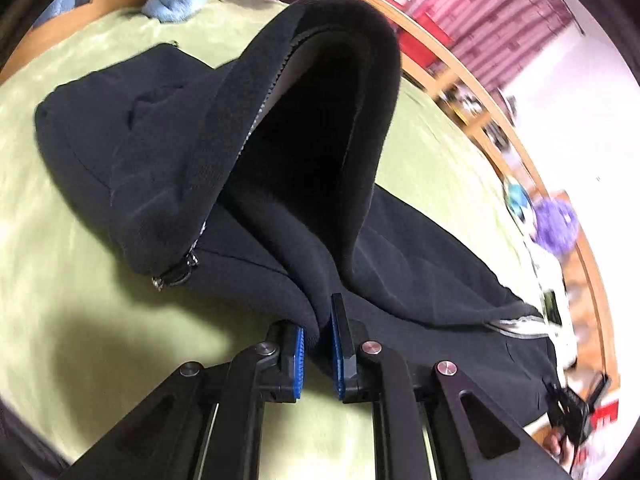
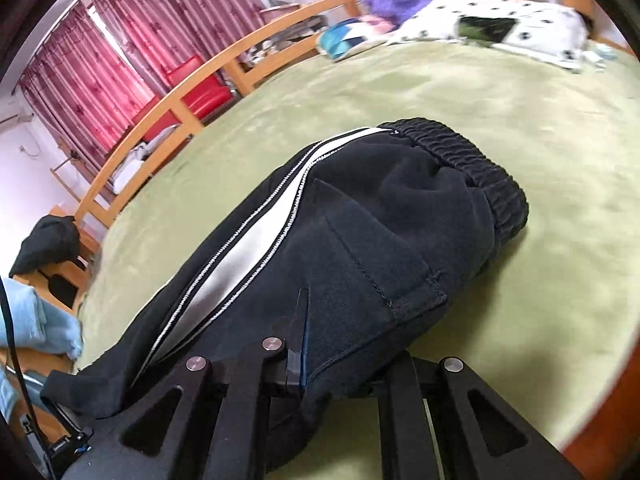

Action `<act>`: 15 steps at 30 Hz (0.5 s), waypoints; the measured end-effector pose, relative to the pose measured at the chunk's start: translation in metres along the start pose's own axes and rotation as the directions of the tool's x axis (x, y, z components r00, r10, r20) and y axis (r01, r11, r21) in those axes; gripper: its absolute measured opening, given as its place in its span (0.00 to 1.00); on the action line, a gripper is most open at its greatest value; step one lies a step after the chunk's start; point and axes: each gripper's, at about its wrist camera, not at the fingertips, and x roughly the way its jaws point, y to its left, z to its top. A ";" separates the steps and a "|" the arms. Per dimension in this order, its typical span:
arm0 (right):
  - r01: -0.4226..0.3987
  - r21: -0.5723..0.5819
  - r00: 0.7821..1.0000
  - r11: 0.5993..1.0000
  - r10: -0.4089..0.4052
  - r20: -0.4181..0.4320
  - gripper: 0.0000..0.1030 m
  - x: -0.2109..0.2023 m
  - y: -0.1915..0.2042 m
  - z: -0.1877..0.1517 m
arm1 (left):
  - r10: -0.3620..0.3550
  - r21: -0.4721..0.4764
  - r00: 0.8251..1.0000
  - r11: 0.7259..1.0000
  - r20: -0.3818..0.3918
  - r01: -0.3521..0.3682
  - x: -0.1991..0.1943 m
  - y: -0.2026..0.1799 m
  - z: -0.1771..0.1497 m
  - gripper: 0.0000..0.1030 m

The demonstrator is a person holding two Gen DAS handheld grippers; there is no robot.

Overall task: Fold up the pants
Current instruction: 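Open both tools and release the folded sweatpants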

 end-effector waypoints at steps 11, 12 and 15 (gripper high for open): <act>0.123 -0.060 0.988 0.991 -0.128 -0.091 0.43 -0.039 -0.062 -0.028 | 0.040 0.093 0.997 0.995 -0.064 -0.034 -0.029 0.018 -0.036 0.40; 0.135 -0.076 0.988 0.988 -0.140 -0.071 0.47 -0.046 -0.060 -0.031 | 0.053 0.106 0.998 0.993 -0.024 -0.050 -0.042 0.026 -0.037 0.50; 0.141 -0.109 0.989 0.984 -0.144 -0.020 0.51 -0.073 -0.052 -0.041 | 0.081 0.118 0.995 0.989 0.051 -0.087 -0.067 0.041 -0.037 0.56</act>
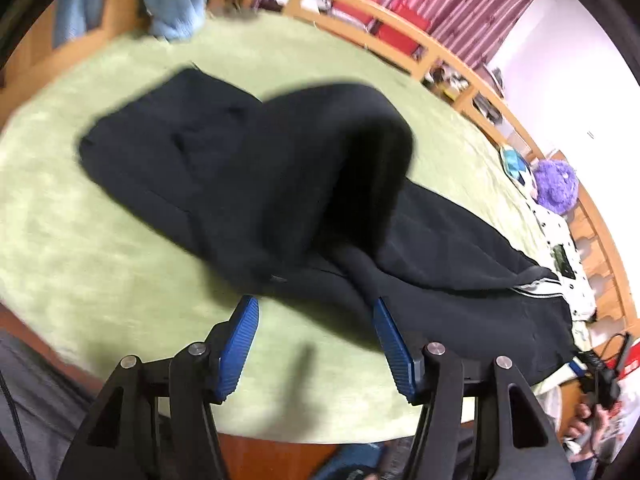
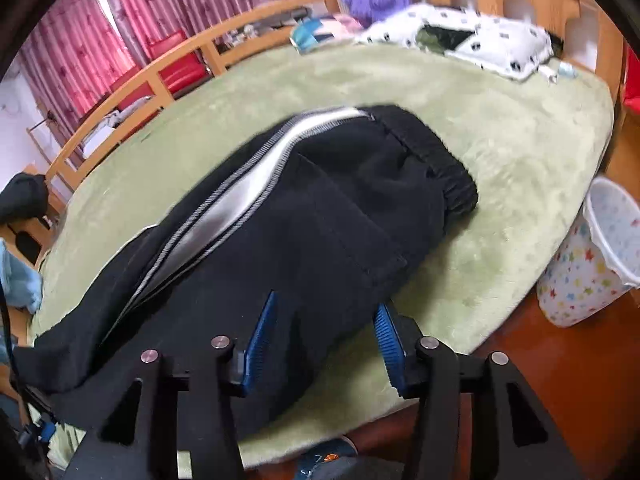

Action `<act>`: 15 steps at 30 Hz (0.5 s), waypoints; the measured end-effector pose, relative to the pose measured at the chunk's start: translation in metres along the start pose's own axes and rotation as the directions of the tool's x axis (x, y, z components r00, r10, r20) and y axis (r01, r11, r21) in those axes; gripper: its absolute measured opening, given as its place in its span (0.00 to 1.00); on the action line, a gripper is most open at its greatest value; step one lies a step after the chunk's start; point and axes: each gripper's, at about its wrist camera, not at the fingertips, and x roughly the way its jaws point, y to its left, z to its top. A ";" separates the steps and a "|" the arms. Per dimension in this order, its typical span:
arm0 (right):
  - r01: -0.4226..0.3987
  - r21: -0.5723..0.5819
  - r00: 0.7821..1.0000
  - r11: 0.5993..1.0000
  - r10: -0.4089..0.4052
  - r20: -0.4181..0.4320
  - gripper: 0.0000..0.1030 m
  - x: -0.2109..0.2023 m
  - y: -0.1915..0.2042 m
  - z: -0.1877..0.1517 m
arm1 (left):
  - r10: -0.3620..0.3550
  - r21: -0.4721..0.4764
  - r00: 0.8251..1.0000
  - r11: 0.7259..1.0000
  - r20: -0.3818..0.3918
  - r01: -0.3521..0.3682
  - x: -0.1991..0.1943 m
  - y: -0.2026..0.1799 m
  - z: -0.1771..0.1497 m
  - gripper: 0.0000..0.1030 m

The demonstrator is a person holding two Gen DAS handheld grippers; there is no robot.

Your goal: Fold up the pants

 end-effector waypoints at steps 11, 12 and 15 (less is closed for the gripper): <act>-0.134 -0.051 0.986 0.990 0.138 0.094 0.54 -0.020 0.074 -0.018 | 0.031 0.005 0.997 1.000 0.068 -0.031 0.035 0.008 0.040 0.54; -0.154 -0.063 0.983 0.986 0.159 0.093 0.54 -0.017 0.084 -0.021 | 0.019 0.010 0.997 1.000 0.081 -0.020 0.040 0.000 0.045 0.43; -0.193 -0.095 0.976 0.977 0.201 0.085 0.54 -0.006 0.109 -0.029 | -0.020 -0.002 0.995 1.000 0.100 0.020 0.043 -0.007 0.068 0.01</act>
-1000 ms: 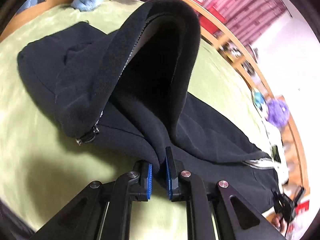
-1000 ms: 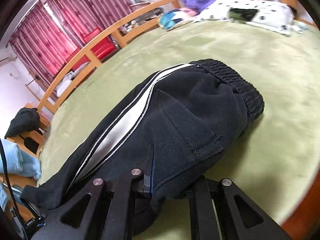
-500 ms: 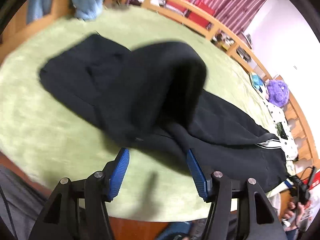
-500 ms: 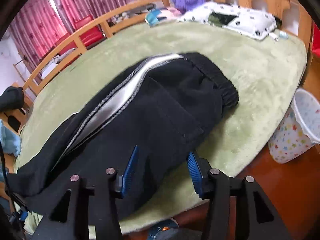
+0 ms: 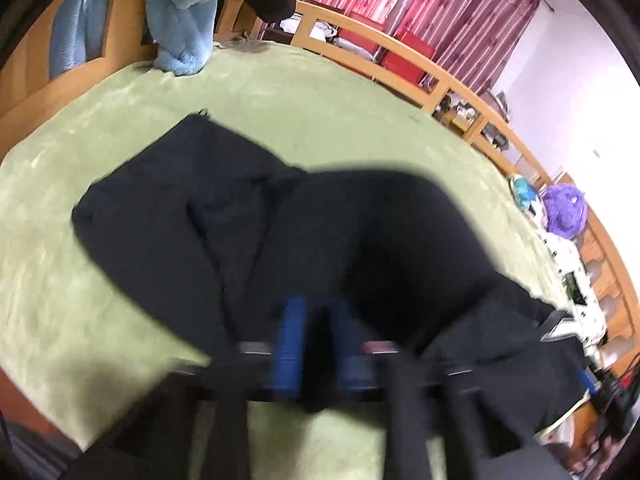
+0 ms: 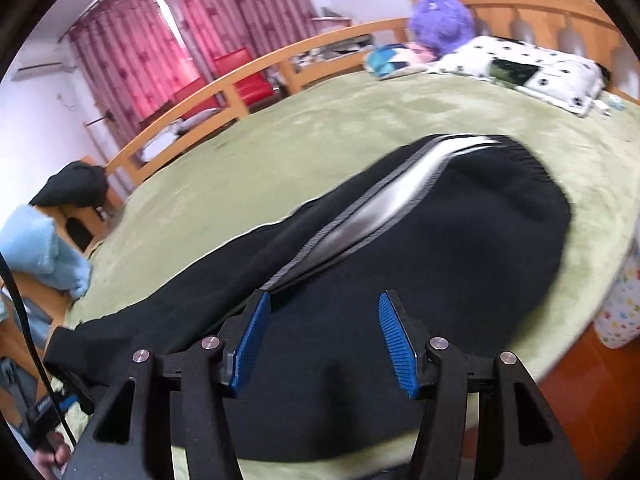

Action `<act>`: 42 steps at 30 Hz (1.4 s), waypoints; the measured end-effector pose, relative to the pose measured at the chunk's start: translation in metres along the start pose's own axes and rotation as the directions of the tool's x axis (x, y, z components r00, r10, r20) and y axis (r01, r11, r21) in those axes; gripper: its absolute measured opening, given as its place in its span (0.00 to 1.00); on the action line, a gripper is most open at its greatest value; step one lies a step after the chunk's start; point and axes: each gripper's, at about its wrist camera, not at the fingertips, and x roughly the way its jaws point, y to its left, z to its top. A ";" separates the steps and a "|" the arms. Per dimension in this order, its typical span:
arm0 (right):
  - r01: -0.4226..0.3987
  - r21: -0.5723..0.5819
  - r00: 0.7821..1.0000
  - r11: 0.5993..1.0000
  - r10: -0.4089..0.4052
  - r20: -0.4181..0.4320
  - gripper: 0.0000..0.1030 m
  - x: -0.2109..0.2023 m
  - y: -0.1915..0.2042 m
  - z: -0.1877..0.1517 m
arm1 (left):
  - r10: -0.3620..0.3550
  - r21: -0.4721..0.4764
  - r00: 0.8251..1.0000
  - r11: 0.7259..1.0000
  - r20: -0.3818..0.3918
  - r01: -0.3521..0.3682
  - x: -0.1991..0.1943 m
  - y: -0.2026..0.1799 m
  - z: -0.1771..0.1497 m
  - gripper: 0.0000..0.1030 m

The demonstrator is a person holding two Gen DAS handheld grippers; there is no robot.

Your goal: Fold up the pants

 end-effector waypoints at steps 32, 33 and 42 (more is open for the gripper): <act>-0.148 -0.146 0.983 0.978 0.130 -0.128 0.55 0.049 0.072 -0.034 | 0.187 0.293 0.982 0.937 0.035 -0.189 -0.005 -0.048 -0.053 0.13; -0.147 -0.147 0.984 0.978 0.130 -0.125 0.55 0.048 0.072 -0.034 | 0.186 0.293 0.982 0.938 0.031 -0.187 -0.006 -0.049 -0.047 0.09; -0.134 -0.127 0.988 0.983 0.122 -0.095 0.55 0.033 0.063 -0.037 | 0.148 0.206 0.960 0.958 0.238 -0.199 -0.032 -0.054 0.048 0.07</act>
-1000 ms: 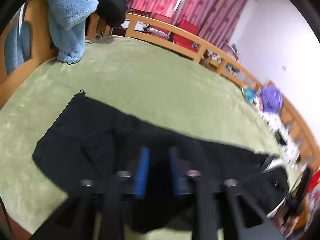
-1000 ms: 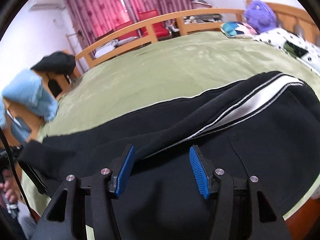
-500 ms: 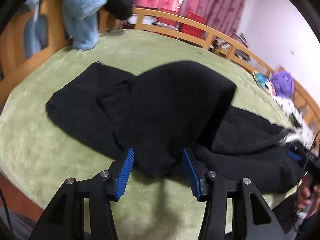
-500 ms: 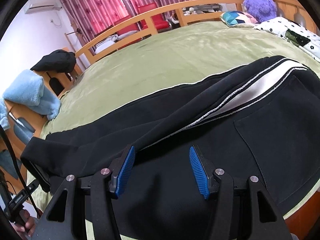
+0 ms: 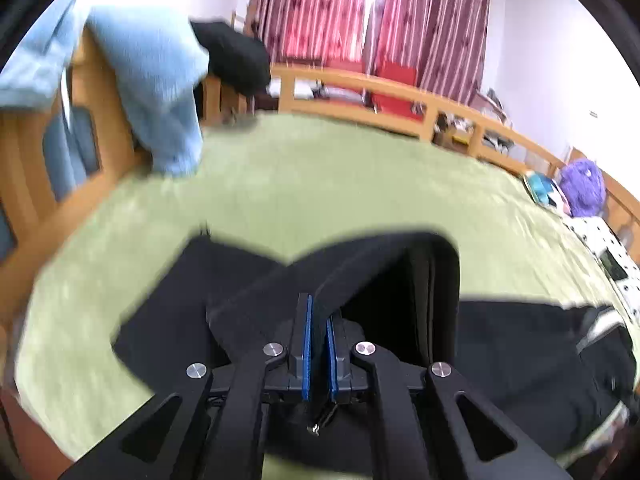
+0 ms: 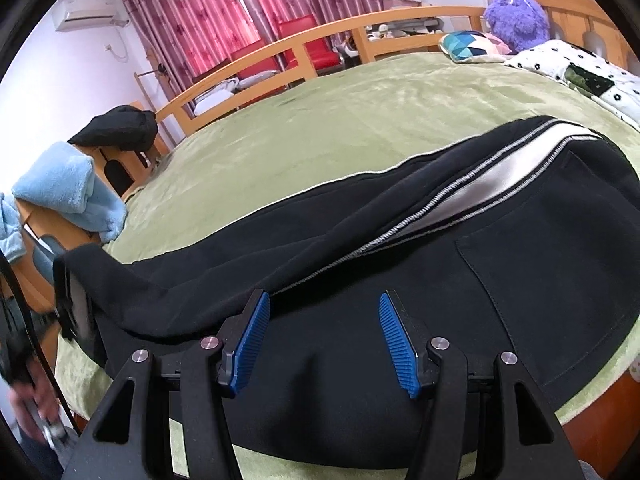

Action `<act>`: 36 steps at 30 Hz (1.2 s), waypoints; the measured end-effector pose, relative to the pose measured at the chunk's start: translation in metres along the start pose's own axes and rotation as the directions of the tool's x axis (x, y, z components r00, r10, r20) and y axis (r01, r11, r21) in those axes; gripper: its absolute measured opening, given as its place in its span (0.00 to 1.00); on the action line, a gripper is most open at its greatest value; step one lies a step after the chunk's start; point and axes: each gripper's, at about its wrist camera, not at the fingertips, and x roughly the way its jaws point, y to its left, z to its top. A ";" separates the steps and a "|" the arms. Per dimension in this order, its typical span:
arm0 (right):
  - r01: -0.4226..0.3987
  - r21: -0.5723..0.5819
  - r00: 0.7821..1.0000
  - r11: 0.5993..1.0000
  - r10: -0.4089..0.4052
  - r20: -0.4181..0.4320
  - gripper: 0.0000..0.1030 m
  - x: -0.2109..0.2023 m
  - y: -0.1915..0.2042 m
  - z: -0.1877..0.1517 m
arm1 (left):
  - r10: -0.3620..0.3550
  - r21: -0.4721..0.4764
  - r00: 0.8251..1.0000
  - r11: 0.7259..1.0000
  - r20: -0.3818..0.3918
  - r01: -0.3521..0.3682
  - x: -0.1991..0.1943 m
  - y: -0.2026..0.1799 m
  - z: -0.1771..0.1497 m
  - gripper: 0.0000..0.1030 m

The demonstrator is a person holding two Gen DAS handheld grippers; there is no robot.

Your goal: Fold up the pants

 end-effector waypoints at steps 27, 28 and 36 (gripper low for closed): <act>0.110 -0.102 0.993 0.989 -0.114 -0.034 0.56 0.022 0.032 -0.002 | -0.109 -0.159 0.965 0.985 -0.240 0.072 0.111 0.064 -0.001 0.74; 0.111 -0.101 0.993 0.989 -0.115 -0.032 0.56 0.023 0.032 -0.001 | -0.125 -0.185 0.963 0.979 -0.238 0.081 0.116 0.068 -0.003 0.74; 0.151 -0.139 0.987 0.979 -0.158 -0.039 0.56 0.031 0.038 -0.002 | -0.098 -0.337 0.954 0.941 -0.284 -0.004 0.178 0.085 -0.003 0.34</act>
